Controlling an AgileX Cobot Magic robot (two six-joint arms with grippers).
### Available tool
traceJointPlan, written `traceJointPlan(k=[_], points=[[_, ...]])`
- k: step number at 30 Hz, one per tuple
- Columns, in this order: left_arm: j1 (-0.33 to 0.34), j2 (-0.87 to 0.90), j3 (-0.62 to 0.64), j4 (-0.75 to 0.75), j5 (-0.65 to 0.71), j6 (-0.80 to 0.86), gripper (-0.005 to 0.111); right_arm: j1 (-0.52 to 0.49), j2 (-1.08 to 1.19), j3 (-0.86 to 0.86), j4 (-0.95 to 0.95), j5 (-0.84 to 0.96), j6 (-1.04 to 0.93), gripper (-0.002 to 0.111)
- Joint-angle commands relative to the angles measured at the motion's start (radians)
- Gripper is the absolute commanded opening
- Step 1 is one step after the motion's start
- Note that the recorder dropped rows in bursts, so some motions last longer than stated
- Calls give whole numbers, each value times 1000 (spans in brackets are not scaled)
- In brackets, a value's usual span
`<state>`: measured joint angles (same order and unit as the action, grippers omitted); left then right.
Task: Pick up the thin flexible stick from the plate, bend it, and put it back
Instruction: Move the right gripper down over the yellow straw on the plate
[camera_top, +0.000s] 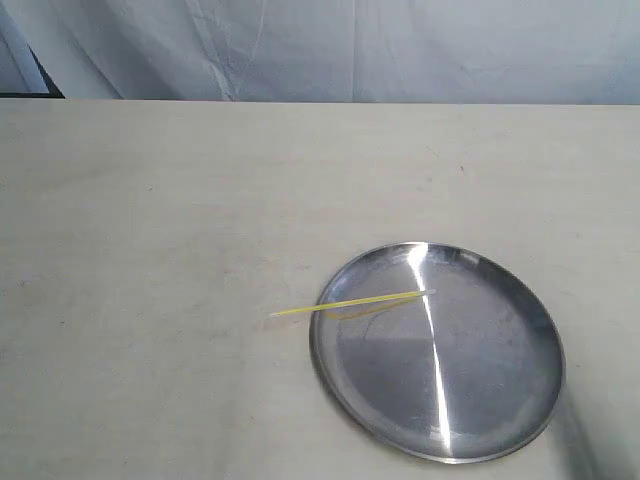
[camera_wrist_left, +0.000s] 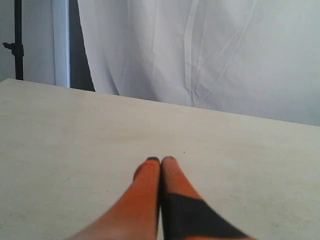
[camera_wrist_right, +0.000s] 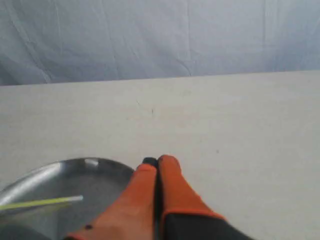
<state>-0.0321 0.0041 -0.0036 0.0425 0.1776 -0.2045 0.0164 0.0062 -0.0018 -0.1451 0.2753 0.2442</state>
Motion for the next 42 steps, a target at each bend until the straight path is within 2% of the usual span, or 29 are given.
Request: traceJointPlan(k=[1,3,7,12,19,21,25,29,33,38,42], points=[[1,-4,4,4,2,3,0,-6,-6,2,195,-264,44,0],[1,-4,4,4,2,3,0,-6,-6,2,345,-382,44,0],[1,-4,4,4,2,3,0,-6,-6,2,415,-523,43,0],[1,-4,4,4,2,3,0,-6,-6,2,612,-540,161,0],[1,-4,4,4,2,3,0,-4,-6,2,614,-628,249,0],[1,-4,4,4,2,3,0,-4,-6,-21,503,-599,259,0],[1,-4,4,4,2,3,0,-4,95,-173,116,-333,256,0],[1,-4,4,4,2,3,0,-4,309,-306,-73,-152,222,0],[1,-4,4,4,2,3,0,11,603,-453,-45,9,-3,0],[1,-4,4,4,2,3,0,110,1038,-735,185,392,-467,0],[1,-4,4,4,2,3,0,201,1360,-976,301,577,-643,0]])
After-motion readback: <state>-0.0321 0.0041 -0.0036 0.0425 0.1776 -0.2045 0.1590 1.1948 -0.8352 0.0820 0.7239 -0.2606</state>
